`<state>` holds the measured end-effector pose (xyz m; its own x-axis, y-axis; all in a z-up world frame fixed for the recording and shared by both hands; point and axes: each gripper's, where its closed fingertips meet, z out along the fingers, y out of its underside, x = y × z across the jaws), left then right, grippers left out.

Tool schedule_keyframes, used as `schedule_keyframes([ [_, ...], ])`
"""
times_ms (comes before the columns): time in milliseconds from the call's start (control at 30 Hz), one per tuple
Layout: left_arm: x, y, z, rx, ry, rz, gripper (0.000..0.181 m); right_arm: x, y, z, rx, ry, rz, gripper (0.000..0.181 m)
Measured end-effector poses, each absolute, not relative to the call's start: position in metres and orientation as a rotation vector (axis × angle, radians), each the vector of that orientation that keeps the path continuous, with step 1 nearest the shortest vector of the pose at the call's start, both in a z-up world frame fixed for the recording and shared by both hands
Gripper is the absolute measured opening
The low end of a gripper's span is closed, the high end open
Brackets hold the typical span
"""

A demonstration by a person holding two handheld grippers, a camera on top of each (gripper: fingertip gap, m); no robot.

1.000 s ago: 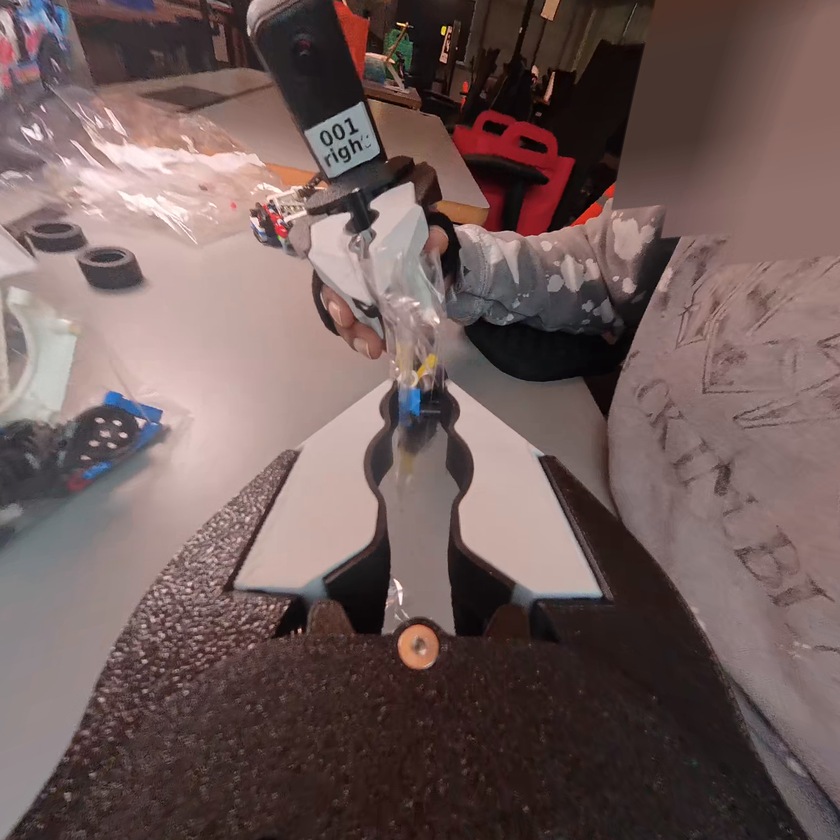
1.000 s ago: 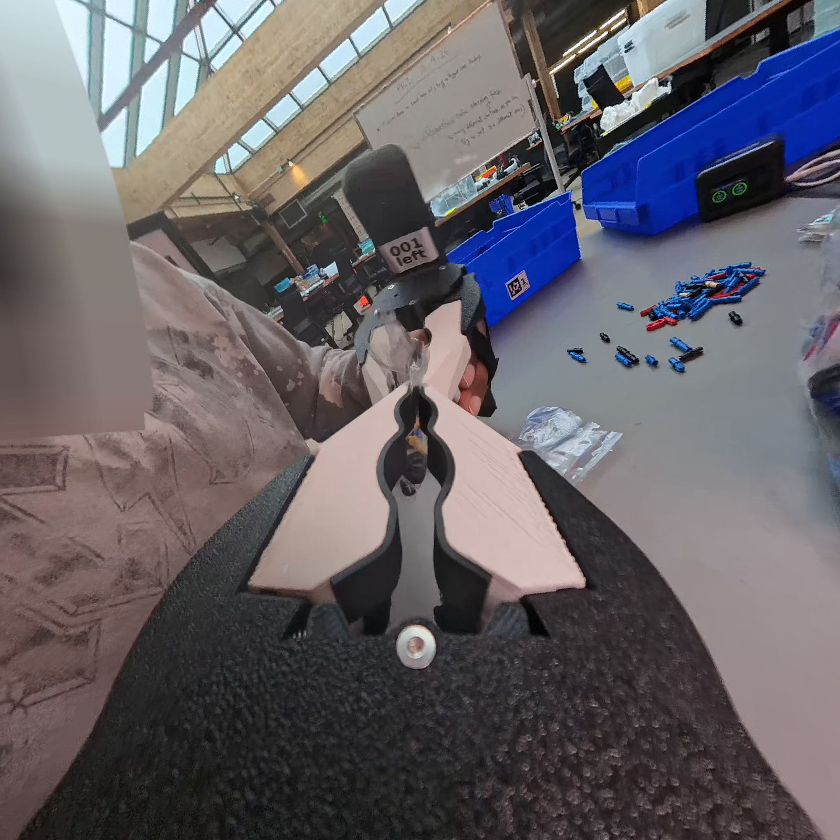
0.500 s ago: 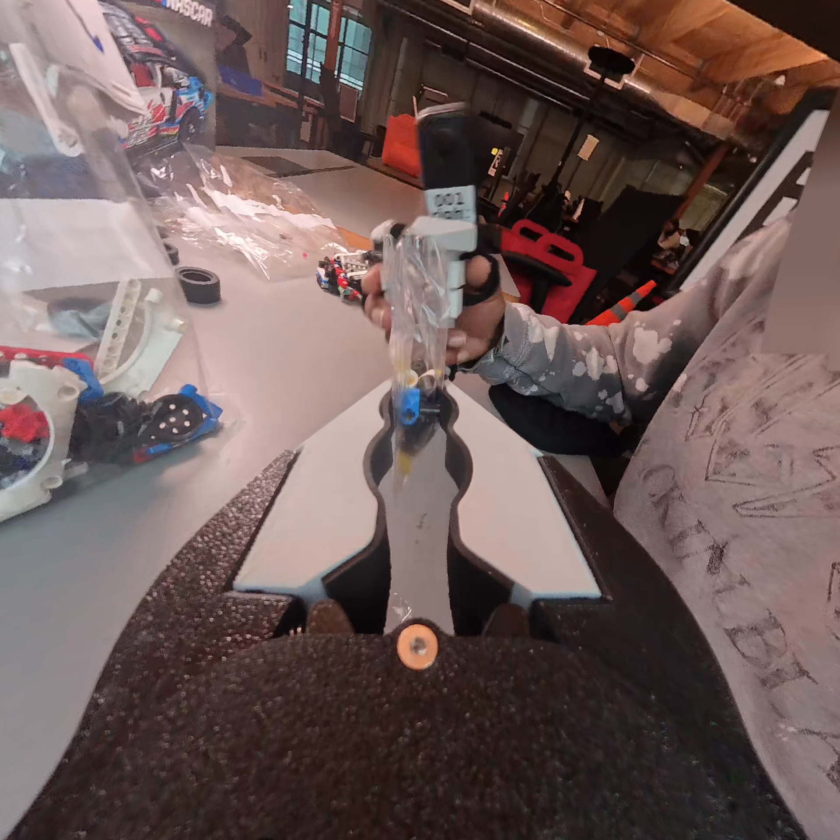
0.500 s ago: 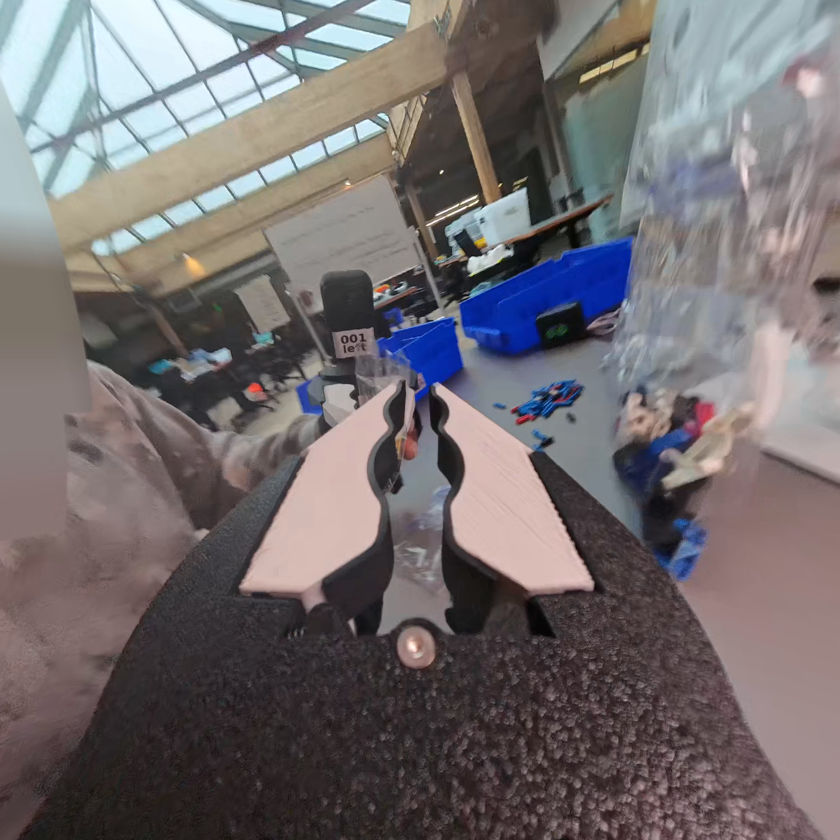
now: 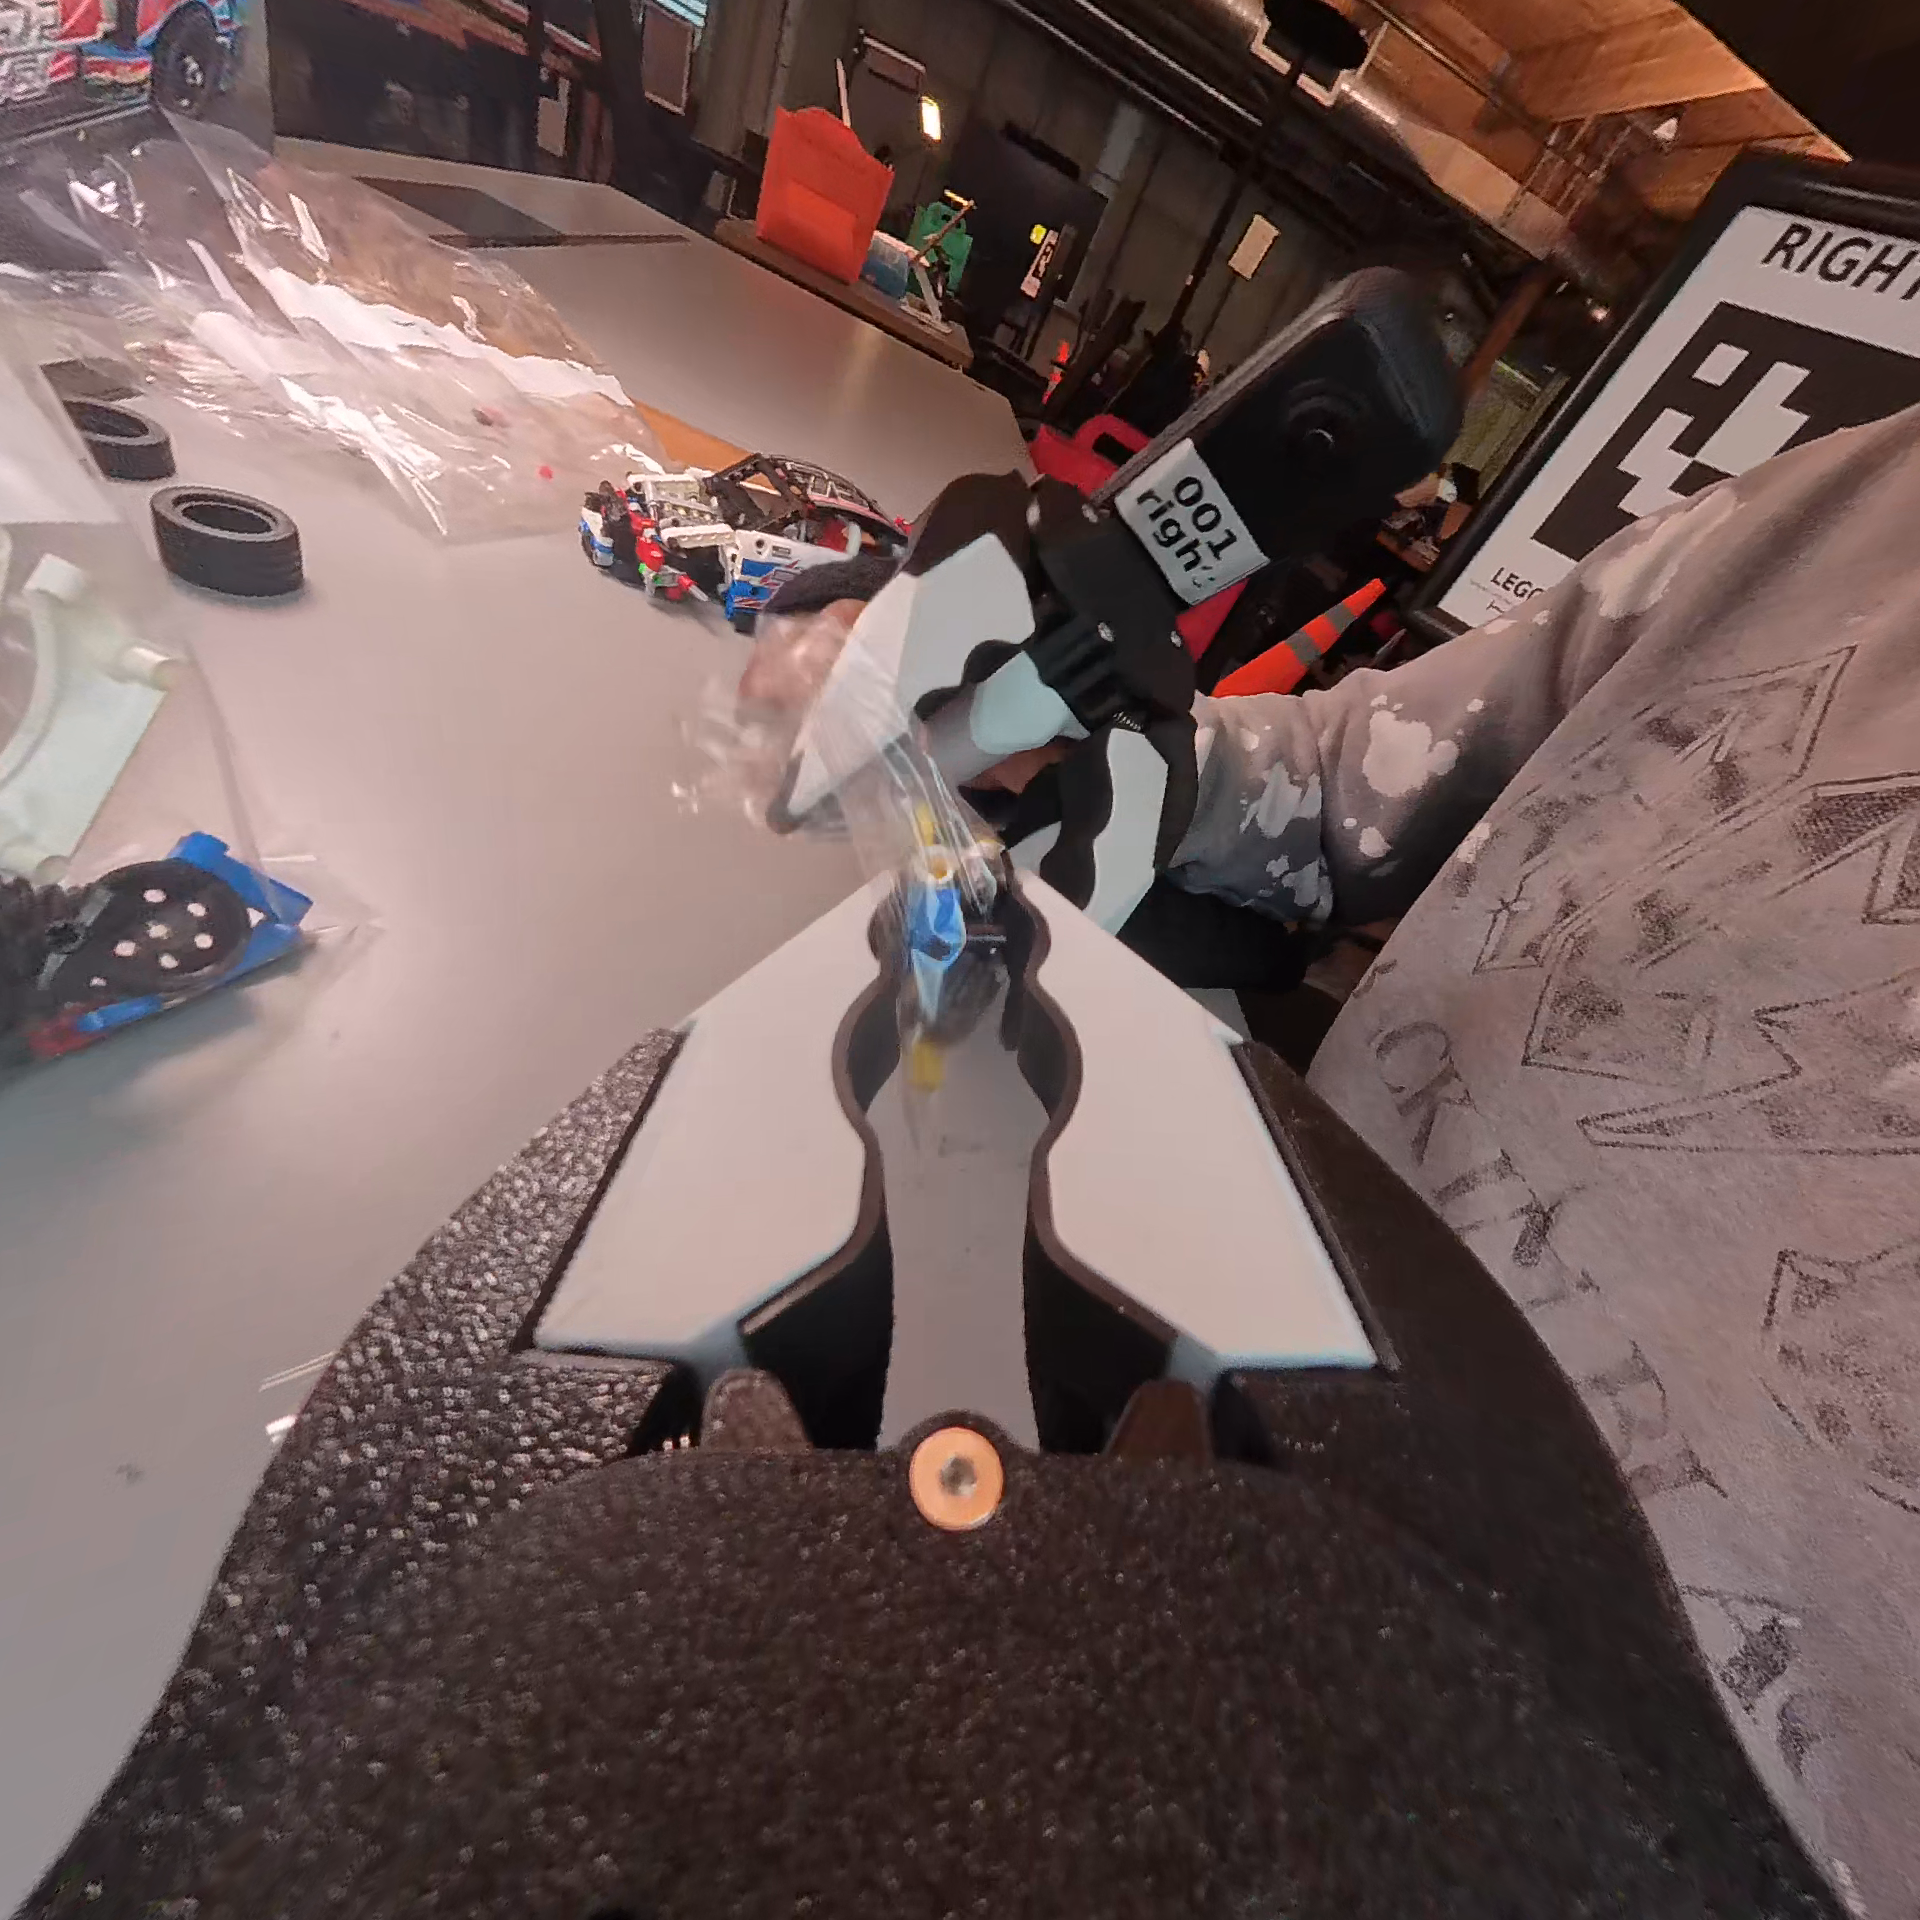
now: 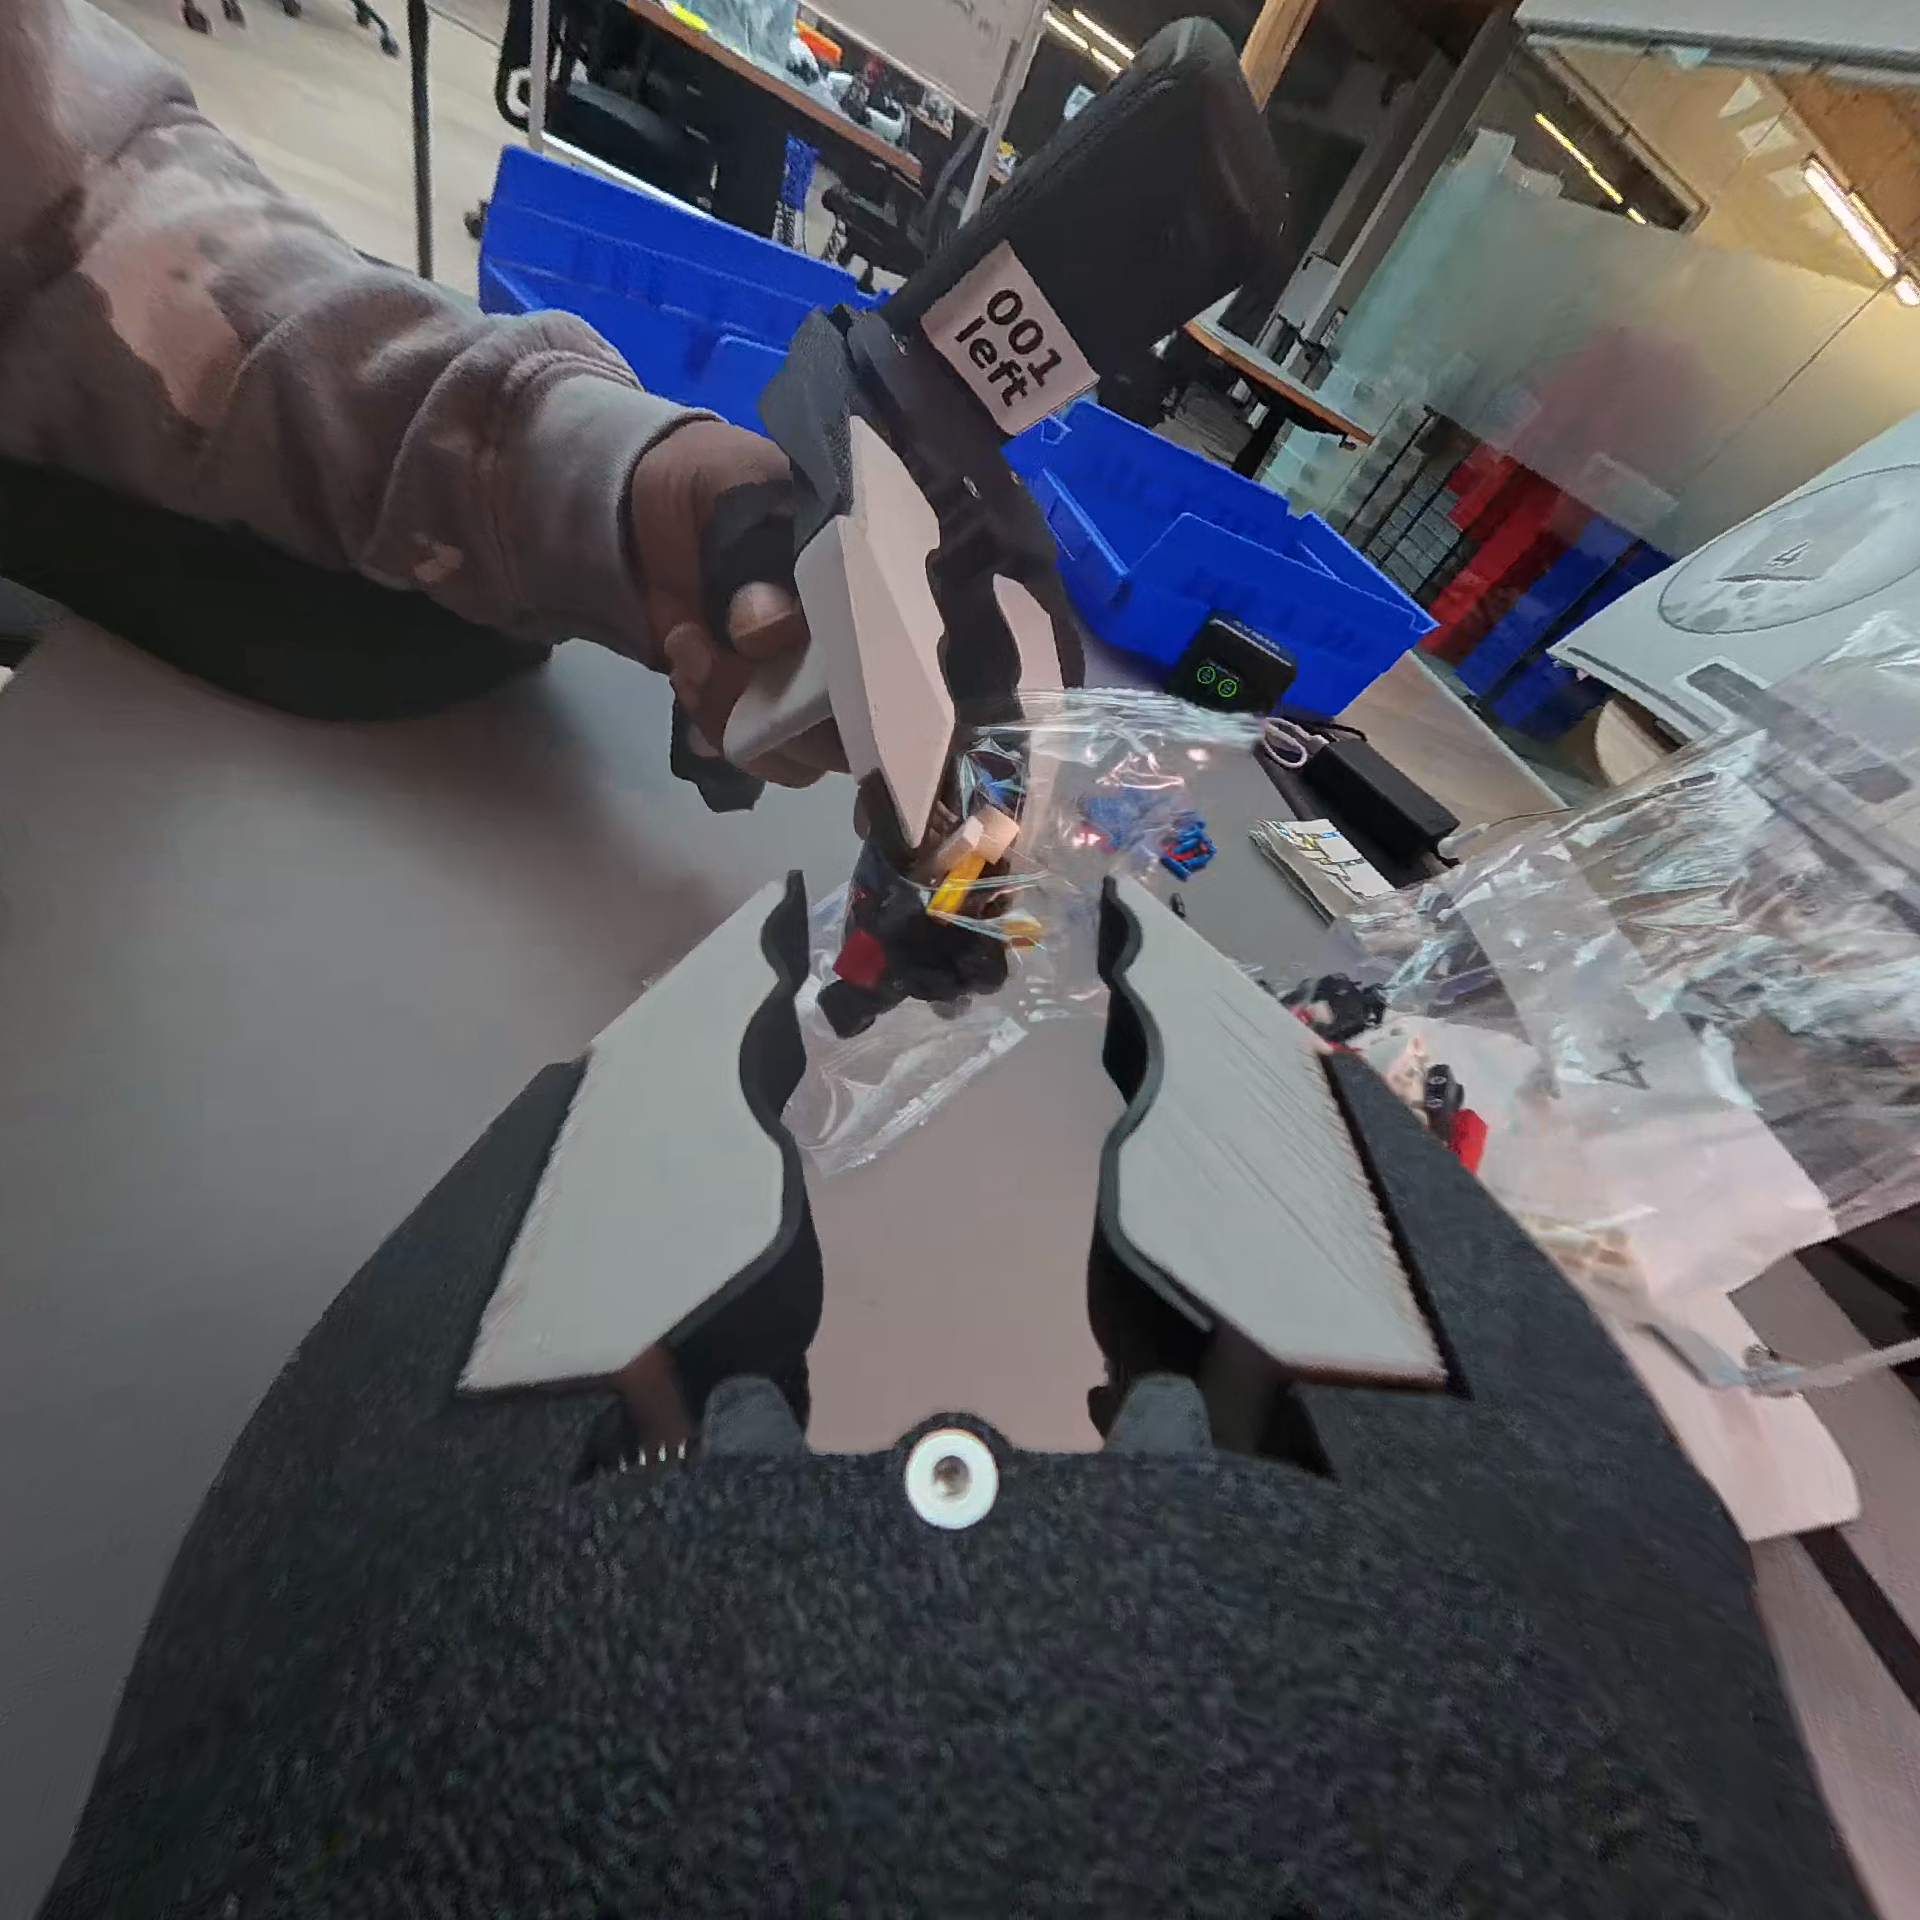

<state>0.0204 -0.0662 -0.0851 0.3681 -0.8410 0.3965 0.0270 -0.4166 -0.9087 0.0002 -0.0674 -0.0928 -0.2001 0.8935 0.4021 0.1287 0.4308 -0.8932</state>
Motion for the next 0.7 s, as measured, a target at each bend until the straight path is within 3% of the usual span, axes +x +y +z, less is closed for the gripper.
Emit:
schedule_keyframes([
  [133,0.021,-0.069,-0.079,-1.662,0.751,-1.167,0.015,-0.002,-0.071,-0.095,-1.000,-1.601,1.075,0.033],
  [367,0.004,-0.064,-0.068,-1.609,0.721,-1.118,0.016,0.008,-0.059,-0.090,-1.134,-1.564,1.276,0.023],
  [600,-0.002,-0.073,-0.064,-1.609,0.906,-0.873,0.087,0.011,-0.084,-0.093,-1.147,-1.685,1.420,0.021],
  [667,0.017,-0.085,-0.081,-1.639,1.047,-0.870,0.088,0.010,-0.097,-0.099,-1.116,-1.752,1.412,0.022],
  [700,0.023,-0.091,-0.089,-1.645,1.111,-0.862,0.075,0.010,-0.098,-0.101,-1.116,-1.767,1.404,0.022],
])
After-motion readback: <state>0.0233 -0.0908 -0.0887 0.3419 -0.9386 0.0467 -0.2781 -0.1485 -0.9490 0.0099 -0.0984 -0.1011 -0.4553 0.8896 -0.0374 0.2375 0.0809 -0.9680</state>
